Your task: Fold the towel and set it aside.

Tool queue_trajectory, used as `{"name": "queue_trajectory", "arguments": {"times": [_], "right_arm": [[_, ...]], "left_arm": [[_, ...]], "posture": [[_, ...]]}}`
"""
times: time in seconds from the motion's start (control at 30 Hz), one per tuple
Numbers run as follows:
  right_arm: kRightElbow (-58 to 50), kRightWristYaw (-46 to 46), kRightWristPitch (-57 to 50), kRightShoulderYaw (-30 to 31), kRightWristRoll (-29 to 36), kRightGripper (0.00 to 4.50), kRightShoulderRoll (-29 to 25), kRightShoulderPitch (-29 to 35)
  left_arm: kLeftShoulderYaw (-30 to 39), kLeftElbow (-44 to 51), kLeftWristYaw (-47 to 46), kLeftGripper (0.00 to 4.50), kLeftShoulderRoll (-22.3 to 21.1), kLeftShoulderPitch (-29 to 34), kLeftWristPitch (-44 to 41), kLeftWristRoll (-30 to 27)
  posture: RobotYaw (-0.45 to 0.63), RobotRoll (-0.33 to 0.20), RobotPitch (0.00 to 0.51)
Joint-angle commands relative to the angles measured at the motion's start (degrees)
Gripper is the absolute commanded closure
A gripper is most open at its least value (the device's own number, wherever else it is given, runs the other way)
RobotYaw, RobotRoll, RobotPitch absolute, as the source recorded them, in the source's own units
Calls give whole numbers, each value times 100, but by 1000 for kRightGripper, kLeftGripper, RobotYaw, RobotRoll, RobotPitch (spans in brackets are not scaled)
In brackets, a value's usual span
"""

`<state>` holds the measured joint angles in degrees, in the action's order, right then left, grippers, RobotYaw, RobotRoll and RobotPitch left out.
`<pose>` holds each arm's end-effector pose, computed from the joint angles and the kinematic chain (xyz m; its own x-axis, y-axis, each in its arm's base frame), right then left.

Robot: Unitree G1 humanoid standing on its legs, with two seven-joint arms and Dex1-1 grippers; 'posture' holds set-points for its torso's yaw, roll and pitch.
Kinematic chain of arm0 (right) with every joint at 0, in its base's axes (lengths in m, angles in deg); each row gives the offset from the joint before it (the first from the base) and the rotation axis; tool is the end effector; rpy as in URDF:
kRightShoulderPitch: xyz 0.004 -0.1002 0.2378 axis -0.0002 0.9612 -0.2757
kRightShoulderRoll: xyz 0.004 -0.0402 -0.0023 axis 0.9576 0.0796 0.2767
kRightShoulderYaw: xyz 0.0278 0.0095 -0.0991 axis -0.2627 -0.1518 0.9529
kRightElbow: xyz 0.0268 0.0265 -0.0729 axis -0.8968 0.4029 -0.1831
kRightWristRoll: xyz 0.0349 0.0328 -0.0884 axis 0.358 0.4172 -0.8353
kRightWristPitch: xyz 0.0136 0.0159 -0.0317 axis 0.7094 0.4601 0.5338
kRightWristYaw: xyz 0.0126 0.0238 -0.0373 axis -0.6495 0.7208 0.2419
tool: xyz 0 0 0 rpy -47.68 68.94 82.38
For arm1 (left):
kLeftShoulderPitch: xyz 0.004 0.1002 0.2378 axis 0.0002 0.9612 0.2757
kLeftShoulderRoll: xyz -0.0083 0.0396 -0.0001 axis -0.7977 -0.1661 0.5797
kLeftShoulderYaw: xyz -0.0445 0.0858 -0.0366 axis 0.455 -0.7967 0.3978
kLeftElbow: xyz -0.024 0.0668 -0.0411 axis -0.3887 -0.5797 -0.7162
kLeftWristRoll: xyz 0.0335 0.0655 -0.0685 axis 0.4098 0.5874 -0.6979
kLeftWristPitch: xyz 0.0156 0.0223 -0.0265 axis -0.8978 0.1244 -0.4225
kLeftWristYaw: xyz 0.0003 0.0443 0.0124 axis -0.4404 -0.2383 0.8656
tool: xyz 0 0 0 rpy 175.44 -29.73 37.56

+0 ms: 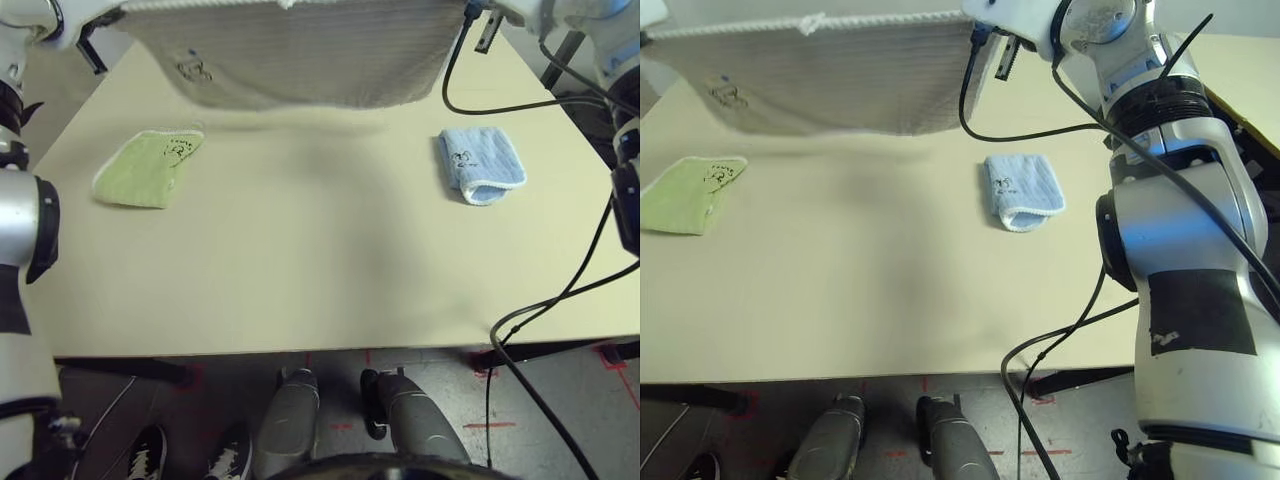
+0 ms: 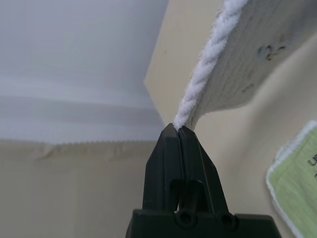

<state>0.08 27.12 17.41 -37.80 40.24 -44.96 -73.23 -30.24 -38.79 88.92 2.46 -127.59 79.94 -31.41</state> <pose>0.3574 -0.2126 0.3428 0.8365 0.5118 -0.1956 -0.3285 0.1827 -0.9267 0.3164 0.3122 0.3628 0.9797 0.0328 -0.1977 0.1831 0.2540 0.9497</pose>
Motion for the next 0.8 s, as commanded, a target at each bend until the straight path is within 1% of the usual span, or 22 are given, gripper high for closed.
{"name": "queue_trajectory", "arguments": {"times": [0.03, 0.13, 0.2, 0.27, 0.37, 0.47, 0.53, 0.63, 0.7, 0.8], "right_arm": [[47, 853, 96, -179, 24, 4500, -411, 743], [-338, 1738, 303, -301, 230, 4500, -557, 1421], [-743, 2341, 469, -327, 362, 4500, -699, 1925], [-1302, 3126, 477, -326, 591, 4500, -888, 2479], [-2151, 3910, 294, -329, 863, 4500, -1141, 3099], [-3175, 4622, -371, -329, 1224, 4500, -1433, 3687], [-3872, 4778, -898, -156, 1462, 4500, -1748, 4003], [-4672, 4789, -1521, 57, 1818, 4500, -2151, 4316], [-5070, 4789, -1804, 147, 2017, 4500, -2369, 4456], [-5432, 4789, -2086, 227, 2241, 4500, -2572, 4575]], "left_arm": [[192, -137, 792, 4472, -217, 676, 183, 42], [394, 240, 1576, 4472, -292, 1363, 454, -167], [570, 719, 2217, 4472, -365, 1924, 489, -422], [750, 1471, 2878, 4472, -483, 2593, 348, -743], [994, 2563, 3429, 4472, -681, 3437, -25, -1061], [1184, 3522, 3780, 4472, -908, 4127, -426, -1267], [1300, 4118, 4011, 4472, -1103, 4573, -701, -1405], [1477, 5055, 4462, 4472, -1483, 5257, -1169, -1702], [1597, 5630, 4733, 4472, -1766, 5647, -1514, -1901], [1711, 6233, 5038, 4472, -2153, 6067, -1918, -2098]], "posture": [[118, 0, 148], [104, 0, 150], [103, 0, 152], [101, 0, 151], [103, 0, 149], [105, 0, 151], [103, 0, 155], [104, 0, 155], [104, 0, 155], [110, 0, 153]]}}
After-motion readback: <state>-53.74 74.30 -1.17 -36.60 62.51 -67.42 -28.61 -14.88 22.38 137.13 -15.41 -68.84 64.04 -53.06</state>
